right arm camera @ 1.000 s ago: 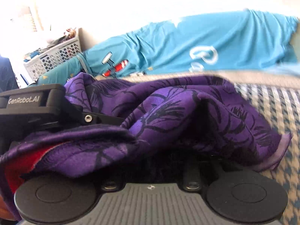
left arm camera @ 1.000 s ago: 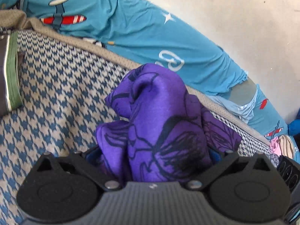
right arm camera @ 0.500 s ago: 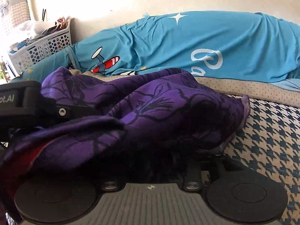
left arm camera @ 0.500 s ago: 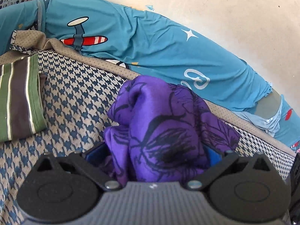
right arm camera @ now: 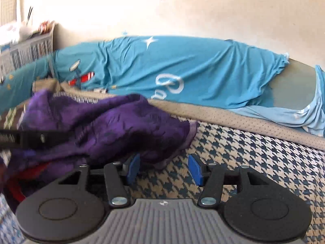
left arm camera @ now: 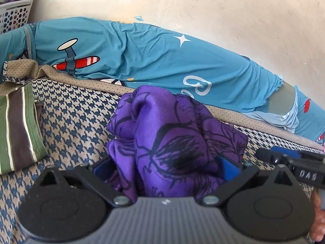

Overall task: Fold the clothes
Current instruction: 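Lower the garment onto the bed and open the right gripper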

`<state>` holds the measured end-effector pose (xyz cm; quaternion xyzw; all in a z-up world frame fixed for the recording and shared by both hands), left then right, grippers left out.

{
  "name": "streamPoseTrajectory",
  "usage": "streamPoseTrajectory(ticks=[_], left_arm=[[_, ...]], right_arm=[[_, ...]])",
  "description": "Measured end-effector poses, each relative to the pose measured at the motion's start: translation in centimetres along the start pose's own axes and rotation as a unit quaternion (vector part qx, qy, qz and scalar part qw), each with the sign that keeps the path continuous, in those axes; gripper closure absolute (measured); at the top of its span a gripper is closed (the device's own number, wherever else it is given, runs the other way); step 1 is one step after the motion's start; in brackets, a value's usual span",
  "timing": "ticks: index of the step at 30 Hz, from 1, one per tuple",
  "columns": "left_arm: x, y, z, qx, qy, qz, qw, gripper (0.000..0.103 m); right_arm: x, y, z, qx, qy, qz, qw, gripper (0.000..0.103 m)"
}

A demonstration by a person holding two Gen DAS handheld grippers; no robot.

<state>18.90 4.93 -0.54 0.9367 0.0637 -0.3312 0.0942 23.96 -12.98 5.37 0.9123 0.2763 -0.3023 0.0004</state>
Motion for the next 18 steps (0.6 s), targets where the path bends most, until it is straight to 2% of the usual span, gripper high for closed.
streamPoseTrajectory(ticks=[5, 11, 14, 18], left_arm=[[-0.4, 1.5, 0.7, 0.044, 0.012, 0.008, 0.9989, 0.0], [-0.5, 2.1, 1.1, 0.065, 0.015, 0.019, 0.9976, 0.0], [-0.4, 2.0, 1.2, 0.059, 0.01, 0.024, 0.9979, 0.0], [-0.4, 1.9, 1.3, 0.06, 0.009, 0.028, 0.9978, 0.0]], right_arm=[[-1.1, -1.4, -2.5, 0.073, 0.038, -0.091, 0.992, 0.051], [-1.1, -4.9, -4.1, 0.093, 0.056, -0.197, 0.974, 0.05], [0.2, -6.7, -3.9, 0.083, 0.04, -0.227, 0.97, 0.049], [1.8, -8.4, -3.6, 0.059, 0.023, -0.244, 0.968, 0.045]])
Point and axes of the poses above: each gripper's, at about its wrist camera, not at the fingertips, and x roughly the way its jaws point, y to its right, z to its underside, the point moved 10 cm from there along x, roughly the way its jaws point, and after that the axes turned 8 degrees about -z, right-handed, at the moved point
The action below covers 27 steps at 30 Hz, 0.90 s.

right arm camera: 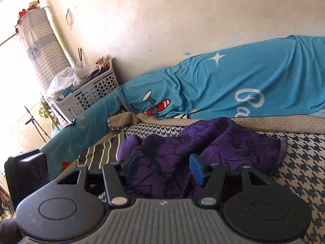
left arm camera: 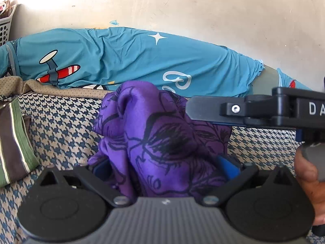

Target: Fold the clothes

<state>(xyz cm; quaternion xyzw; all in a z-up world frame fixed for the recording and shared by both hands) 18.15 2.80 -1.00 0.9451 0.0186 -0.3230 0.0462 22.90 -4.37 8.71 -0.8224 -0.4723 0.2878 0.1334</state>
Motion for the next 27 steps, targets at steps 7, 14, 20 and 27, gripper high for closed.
streamPoseTrajectory(ticks=[7, 14, 20, 27], left_arm=[[0.0, 0.3, 0.2, 0.01, 0.002, 0.0, 0.9999, 0.0], [0.1, 0.4, 0.4, 0.017, 0.001, 0.0, 0.9999, 0.0], [-0.1, 0.5, 0.4, 0.017, -0.001, 0.004, 0.9999, 0.0], [-0.6, 0.5, 0.3, -0.002, -0.012, 0.014, 0.9998, 0.0]], right_arm=[[1.9, -1.2, 0.8, 0.0, -0.015, -0.038, 0.999, 0.039], [2.9, -1.6, 2.1, -0.021, -0.039, -0.038, 0.998, 0.059], [2.4, -1.9, 2.3, -0.048, -0.04, -0.021, 0.998, 0.087], [1.2, -2.1, 2.0, -0.054, -0.015, 0.011, 0.998, 0.09]])
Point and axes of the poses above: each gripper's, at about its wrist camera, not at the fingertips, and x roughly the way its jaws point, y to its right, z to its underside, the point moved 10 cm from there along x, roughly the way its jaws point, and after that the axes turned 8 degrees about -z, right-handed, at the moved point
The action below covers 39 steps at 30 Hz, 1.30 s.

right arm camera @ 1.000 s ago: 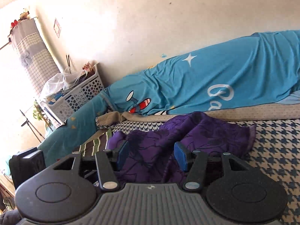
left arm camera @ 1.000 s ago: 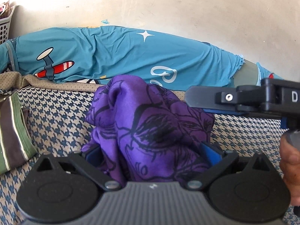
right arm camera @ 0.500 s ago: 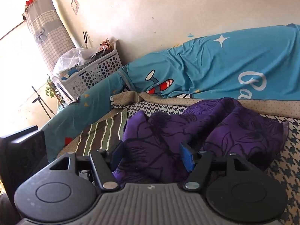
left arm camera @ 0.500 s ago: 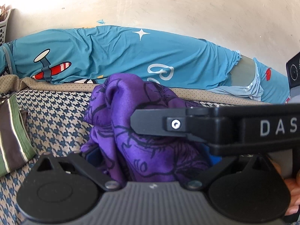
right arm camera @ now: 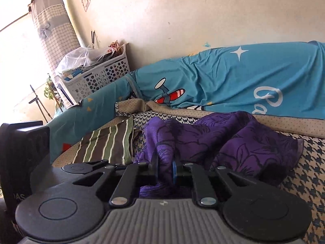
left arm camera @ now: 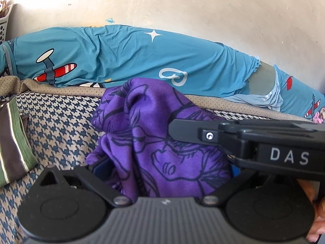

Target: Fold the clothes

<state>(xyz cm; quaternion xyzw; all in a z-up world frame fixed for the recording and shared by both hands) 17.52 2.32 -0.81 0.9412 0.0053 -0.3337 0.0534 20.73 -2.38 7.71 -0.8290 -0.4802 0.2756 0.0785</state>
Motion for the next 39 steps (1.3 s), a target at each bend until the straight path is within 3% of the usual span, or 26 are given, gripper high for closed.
streamPoseTrajectory(ticks=[9, 12, 15, 19, 21, 27, 29, 34, 39], left_arm=[[-2.0, 0.4, -0.1, -0.011, -0.003, 0.037, 0.9993, 0.0], [-2.8, 1.2, -0.1, -0.004, -0.001, 0.064, 0.9979, 0.0], [-3.7, 2.1, -0.2, 0.001, 0.006, 0.095, 0.9955, 0.0], [-4.2, 1.5, -0.4, -0.031, 0.001, 0.117, 0.9926, 0.0], [-3.8, 0.7, -0.3, -0.048, -0.005, 0.107, 0.9931, 0.0], [-1.9, -1.3, 0.4, -0.062, -0.034, 0.033, 0.997, 0.0], [-1.3, -1.7, 0.9, -0.073, -0.05, 0.022, 0.9959, 0.0], [-0.7, -1.5, 1.9, -0.073, -0.072, 0.025, 0.9944, 0.0], [-0.4, -0.8, 2.9, -0.041, -0.078, 0.022, 0.9959, 0.0]], right_arm=[[-3.2, 1.1, -0.5, 0.026, 0.034, 0.06, 0.997, 0.091], [-4.3, 1.4, -0.3, 0.03, 0.042, 0.085, 0.995, 0.091], [-5.5, 2.2, 0.0, 0.042, 0.045, 0.119, 0.991, 0.092], [-7.9, 4.7, 1.1, 0.093, 0.046, 0.168, 0.98, 0.092], [-9.3, 5.9, 1.9, 0.113, 0.041, 0.196, 0.973, 0.092], [-14.1, 8.3, 5.1, 0.132, 0.006, 0.294, 0.947, 0.096], [-15.2, 8.6, 5.7, 0.142, 0.005, 0.289, 0.947, 0.096], [-16.0, 6.5, 4.1, 0.106, 0.043, 0.238, 0.965, 0.095], [-14.6, 4.6, 2.1, 0.07, 0.072, 0.197, 0.975, 0.081]])
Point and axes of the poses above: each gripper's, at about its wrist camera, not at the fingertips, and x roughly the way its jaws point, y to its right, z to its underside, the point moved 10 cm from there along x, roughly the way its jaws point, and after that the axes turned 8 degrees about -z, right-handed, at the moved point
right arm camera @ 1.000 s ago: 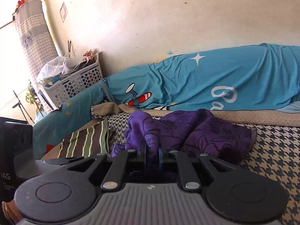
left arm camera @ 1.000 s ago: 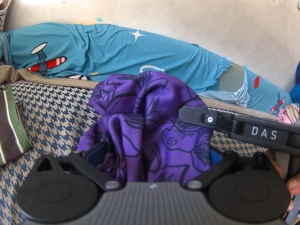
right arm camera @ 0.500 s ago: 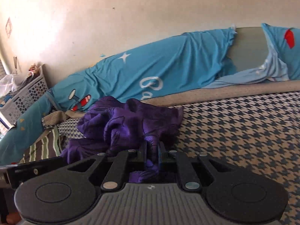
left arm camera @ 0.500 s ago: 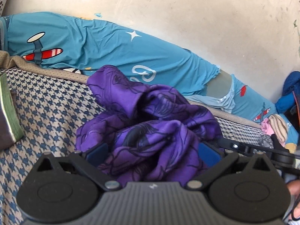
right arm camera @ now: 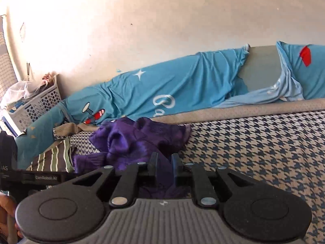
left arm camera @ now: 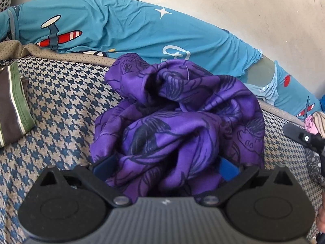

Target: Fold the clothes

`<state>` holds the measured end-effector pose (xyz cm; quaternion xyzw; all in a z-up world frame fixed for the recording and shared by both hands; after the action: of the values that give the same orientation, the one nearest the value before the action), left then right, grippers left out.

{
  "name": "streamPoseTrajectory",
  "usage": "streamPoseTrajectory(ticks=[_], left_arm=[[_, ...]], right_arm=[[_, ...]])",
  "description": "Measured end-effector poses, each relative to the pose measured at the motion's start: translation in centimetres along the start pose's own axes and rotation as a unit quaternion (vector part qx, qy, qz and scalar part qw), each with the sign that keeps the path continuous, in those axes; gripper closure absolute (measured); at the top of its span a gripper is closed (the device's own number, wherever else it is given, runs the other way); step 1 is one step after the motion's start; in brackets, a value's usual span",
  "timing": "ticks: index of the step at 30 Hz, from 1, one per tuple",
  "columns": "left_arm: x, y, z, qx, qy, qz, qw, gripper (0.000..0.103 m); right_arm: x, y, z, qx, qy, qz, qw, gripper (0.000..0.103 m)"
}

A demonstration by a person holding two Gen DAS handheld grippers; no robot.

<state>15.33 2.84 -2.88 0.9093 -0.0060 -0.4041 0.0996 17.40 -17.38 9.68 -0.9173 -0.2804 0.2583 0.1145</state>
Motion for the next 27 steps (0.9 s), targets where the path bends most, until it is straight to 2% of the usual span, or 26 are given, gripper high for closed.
streamPoseTrajectory(ticks=[2, 5, 11, 14, 23, 24, 26, 27], left_arm=[[0.3, 0.0, 0.4, 0.002, -0.007, 0.0, 1.0, 0.0], [0.6, 0.0, 0.8, 0.002, -0.015, 0.002, 0.9999, 0.0], [0.9, 0.0, 1.5, 0.012, -0.028, 0.001, 0.9996, 0.0], [0.8, -0.1, 1.7, 0.018, -0.028, 0.003, 0.9994, 0.0], [0.9, -0.4, 1.9, 0.012, -0.04, 0.01, 0.9991, 0.0], [0.9, -0.4, 1.9, 0.011, -0.041, 0.01, 0.999, 0.0], [0.8, -0.3, 1.8, 0.01, -0.042, 0.009, 0.999, 0.0], [0.8, -0.3, 1.8, 0.01, -0.043, 0.008, 0.999, 0.0]], right_arm=[[0.6, -0.9, -0.4, -0.004, 0.008, -0.013, 1.0, 0.062], [1.5, -2.0, -0.7, -0.011, 0.017, -0.03, 0.999, 0.051], [4.3, -3.8, -1.4, -0.05, 0.036, -0.046, 0.997, 0.035], [5.9, -4.8, -1.2, -0.061, 0.032, -0.06, 0.996, 0.033], [9.7, -6.2, 1.4, -0.08, -0.005, -0.056, 0.995, 0.034], [9.9, -6.3, 1.8, -0.089, -0.013, -0.046, 0.995, 0.038], [10.1, -6.2, 2.3, -0.105, -0.025, -0.023, 0.994, 0.071], [10.1, -6.1, 2.4, -0.108, -0.028, -0.016, 0.994, 0.076]])
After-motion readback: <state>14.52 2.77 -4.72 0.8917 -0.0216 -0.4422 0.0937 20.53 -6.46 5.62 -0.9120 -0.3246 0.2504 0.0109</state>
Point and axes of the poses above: each gripper's, at about its wrist camera, not at the fingertips, and x roughly the way its jaws point, y to its right, z to its underside, the point moved 10 cm from there along x, roughly the way its jaws point, and after that the axes turned 8 degrees about -z, right-handed, at the moved point
